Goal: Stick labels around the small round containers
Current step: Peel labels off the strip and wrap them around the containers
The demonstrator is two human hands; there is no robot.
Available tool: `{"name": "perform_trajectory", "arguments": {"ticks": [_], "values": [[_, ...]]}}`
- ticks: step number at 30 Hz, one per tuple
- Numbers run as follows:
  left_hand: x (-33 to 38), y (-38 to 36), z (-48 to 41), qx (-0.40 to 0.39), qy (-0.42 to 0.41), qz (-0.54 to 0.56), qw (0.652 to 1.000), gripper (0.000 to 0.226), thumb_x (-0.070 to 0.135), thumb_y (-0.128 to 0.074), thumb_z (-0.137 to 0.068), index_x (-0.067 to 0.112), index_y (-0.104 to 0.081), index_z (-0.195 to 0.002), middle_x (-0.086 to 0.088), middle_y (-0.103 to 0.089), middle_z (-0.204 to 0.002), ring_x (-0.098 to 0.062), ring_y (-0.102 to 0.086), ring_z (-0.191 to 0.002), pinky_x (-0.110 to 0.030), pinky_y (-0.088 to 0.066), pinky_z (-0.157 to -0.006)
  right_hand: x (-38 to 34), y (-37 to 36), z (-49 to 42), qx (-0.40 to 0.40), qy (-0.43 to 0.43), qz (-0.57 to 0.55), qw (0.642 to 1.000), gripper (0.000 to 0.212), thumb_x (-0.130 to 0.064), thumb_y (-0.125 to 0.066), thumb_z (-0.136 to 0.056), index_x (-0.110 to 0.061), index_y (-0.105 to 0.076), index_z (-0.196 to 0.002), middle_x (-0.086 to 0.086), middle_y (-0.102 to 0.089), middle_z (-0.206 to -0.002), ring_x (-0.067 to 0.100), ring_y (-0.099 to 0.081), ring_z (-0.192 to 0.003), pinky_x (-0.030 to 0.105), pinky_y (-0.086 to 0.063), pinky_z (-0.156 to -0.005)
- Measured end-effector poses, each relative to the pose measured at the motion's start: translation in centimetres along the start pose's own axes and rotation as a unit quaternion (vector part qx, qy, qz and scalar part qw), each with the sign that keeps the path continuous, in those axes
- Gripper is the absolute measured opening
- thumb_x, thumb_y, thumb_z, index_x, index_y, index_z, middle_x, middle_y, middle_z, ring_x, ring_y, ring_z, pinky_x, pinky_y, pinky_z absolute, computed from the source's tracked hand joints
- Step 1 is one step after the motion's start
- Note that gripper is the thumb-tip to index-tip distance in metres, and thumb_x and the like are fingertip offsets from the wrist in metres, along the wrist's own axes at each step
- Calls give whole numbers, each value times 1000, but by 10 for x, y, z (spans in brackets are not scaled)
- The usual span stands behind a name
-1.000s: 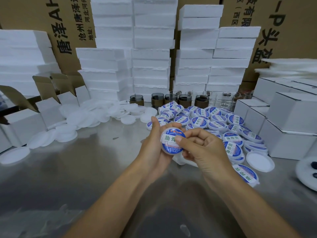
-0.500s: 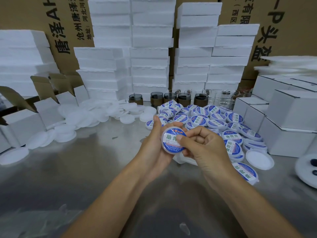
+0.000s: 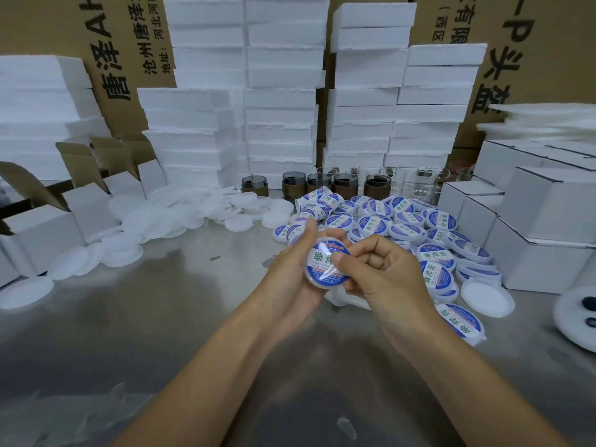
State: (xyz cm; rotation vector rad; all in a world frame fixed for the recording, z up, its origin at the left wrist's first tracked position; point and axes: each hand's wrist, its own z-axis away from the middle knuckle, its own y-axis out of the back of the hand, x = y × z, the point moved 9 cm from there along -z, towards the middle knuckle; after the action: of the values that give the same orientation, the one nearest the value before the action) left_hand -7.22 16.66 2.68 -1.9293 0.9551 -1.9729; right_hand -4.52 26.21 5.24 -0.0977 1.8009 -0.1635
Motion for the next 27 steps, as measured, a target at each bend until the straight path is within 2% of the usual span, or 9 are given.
{"name": "perform_trajectory", "arguments": {"ticks": [2,4,9,12,17,21,24,27], "values": [[3,-6,3,-30,-9,-21,999,12,20,-70,-73,11,-76,-78,-12,-68,-89,-22,-67,-88,-28,-55,-77,0,1,0,2,1,0,1000,20,1,-69,-78,-9,-54,-69,-5,-53,-44,5,-47,-37,15,-42,-43],[4,-7,3,-50,-9,-18,999,20,5,-63,-68,9,-76,-83,-17,-66,-96,-28,-63,-97,-29,-53,-84,0,3,-1,9,3,2,1000,20,1,-69,-77,-9,-54,-69,-6,-53,-43,5,-47,-37,15,-42,-43],[5,-11,4,-80,-7,-20,997,37,-2,-52,-66,6,-74,-94,-20,-65,-108,-30,-61,-106,-31,-50,-92,0,7,-2,35,2,10,999,19,1,-69,-78,-9,-54,-70,-4,-53,-44,5,-46,-37,15,-42,-44],[5,-12,4,-87,-21,-52,995,41,-9,-58,-67,7,-67,-103,-13,-70,-101,-22,-67,-97,-26,-55,-81,2,12,-2,59,-10,13,998,18,0,-69,-77,-9,-55,-70,-1,-54,-46,5,-46,-36,15,-43,-44],[7,-13,5,-76,-46,-89,992,39,0,-56,-70,10,-64,-106,-6,-72,-98,-17,-67,-95,-21,-53,-78,3,17,-3,79,-9,51,996,17,-4,-71,-77,-11,-57,-71,1,-58,-50,4,-50,-37,16,-46,-46],[11,-13,7,-59,-77,-126,987,34,-10,-46,-85,11,-63,-105,-2,-72,-93,-12,-68,-92,-18,-52,-78,0,15,-2,76,13,90,993,17,-14,-71,-79,-11,-56,-71,4,-59,-56,7,-54,-43,21,-49,-50],[8,-15,9,-48,-86,-145,985,31,-5,-38,-95,12,-62,-106,-1,-71,-94,-13,-68,-93,-18,-52,-78,-5,16,-1,91,47,167,981,21,-24,-66,-83,-12,-52,-73,3,-56,-60,12,-53,-53,33,-50,-61],[7,-17,8,-39,-90,-138,986,29,0,-37,-97,12,-62,-104,-3,-71,-92,-13,-68,-90,-18,-52,-78,-14,12,4,88,109,303,942,25,-38,-56,-86,-18,-44,-78,-8,-48,-58,6,-46,-52,24,-38,-53]]}}
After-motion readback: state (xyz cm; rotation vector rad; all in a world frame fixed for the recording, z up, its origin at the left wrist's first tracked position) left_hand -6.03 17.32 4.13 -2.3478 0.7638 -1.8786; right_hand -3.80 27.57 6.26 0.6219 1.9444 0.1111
